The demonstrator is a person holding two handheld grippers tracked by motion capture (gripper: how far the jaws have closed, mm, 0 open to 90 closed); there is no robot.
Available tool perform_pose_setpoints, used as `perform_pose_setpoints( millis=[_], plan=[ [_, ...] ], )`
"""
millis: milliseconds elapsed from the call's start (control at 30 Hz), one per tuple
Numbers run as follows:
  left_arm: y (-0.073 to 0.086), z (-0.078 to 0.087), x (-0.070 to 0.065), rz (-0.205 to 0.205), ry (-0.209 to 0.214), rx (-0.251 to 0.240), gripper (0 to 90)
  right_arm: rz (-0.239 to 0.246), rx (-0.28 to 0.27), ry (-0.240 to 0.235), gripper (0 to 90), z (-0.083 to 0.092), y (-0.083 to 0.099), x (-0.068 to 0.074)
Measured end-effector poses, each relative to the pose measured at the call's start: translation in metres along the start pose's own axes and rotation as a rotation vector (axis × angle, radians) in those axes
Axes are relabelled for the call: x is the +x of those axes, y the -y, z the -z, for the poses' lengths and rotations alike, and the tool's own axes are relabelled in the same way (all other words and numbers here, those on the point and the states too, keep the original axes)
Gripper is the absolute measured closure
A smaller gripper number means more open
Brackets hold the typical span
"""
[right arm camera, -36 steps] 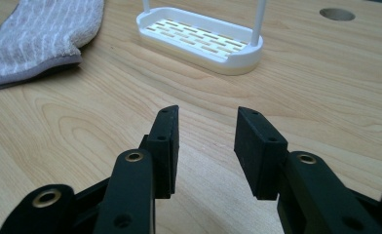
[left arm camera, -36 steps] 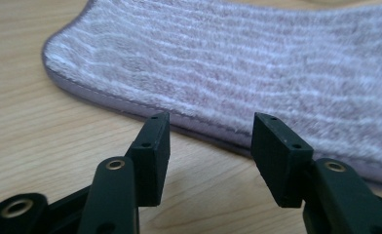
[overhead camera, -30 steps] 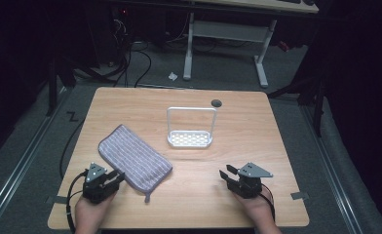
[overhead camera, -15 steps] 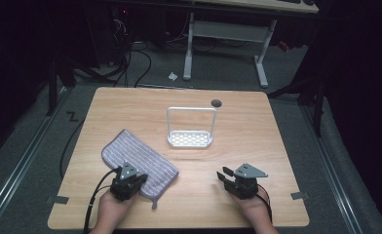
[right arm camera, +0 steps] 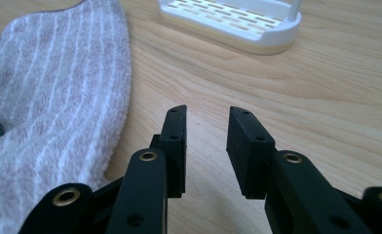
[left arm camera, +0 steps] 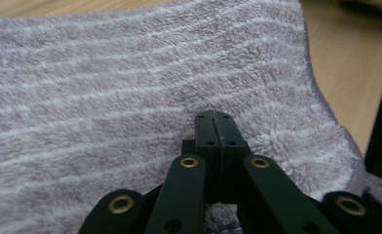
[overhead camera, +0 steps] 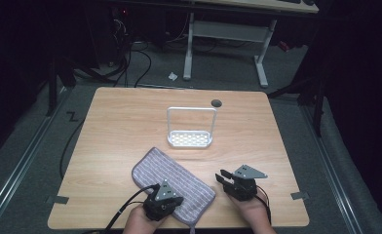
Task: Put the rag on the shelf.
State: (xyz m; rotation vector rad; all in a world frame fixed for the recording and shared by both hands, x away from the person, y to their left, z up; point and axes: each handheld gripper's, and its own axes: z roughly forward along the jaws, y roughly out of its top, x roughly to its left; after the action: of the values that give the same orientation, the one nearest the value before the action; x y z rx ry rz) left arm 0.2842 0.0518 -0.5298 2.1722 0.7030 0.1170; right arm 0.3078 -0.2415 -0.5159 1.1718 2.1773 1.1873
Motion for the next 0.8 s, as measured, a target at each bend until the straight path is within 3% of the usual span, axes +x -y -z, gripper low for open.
perform_pose_setpoints(
  millis=[133,167,200,267,300,367,400,433,500,600,633,800],
  plan=[
    [0.002,0.011,0.005,0.033,-0.010,-0.019,89.8,0.015,0.025,-0.025,79.3,-0.004,0.000,0.006],
    [0.002,0.016,0.009,0.042,-0.028,-0.011,89.8,0.033,0.036,-0.037,84.5,-0.005,0.000,0.009],
    [0.007,0.023,0.019,0.054,-0.082,0.004,89.9,0.067,0.057,-0.050,90.0,-0.008,-0.001,0.016],
    [0.009,0.026,0.026,0.074,-0.091,0.008,89.9,0.075,0.075,-0.064,90.0,-0.010,-0.001,0.020],
    [0.014,0.030,0.039,0.113,-0.096,0.003,89.9,0.088,0.123,-0.081,90.0,-0.015,0.001,0.027],
    [0.014,0.031,0.045,0.123,-0.102,0.004,89.9,0.111,0.167,-0.098,90.0,-0.019,0.005,0.036],
    [0.015,0.031,0.047,0.175,-0.098,-0.015,89.9,0.116,0.163,-0.109,90.0,-0.018,0.007,0.041],
    [0.015,0.031,0.052,0.180,-0.108,-0.020,89.9,0.116,0.163,-0.109,90.0,-0.018,0.007,0.041],
    [0.013,0.032,0.066,0.169,-0.139,-0.015,89.8,0.142,0.172,-0.145,90.0,-0.013,0.010,0.055],
    [0.011,0.033,0.083,0.222,-0.182,-0.030,89.7,0.160,0.171,-0.146,90.0,-0.010,0.013,0.062],
    [0.011,0.038,0.089,0.255,-0.193,-0.051,85.6,0.156,0.160,-0.138,89.1,-0.007,0.013,0.064],
    [0.012,0.048,0.086,0.265,-0.194,-0.084,73.3,0.138,0.114,-0.116,86.5,-0.010,0.001,0.060]
  ],
)
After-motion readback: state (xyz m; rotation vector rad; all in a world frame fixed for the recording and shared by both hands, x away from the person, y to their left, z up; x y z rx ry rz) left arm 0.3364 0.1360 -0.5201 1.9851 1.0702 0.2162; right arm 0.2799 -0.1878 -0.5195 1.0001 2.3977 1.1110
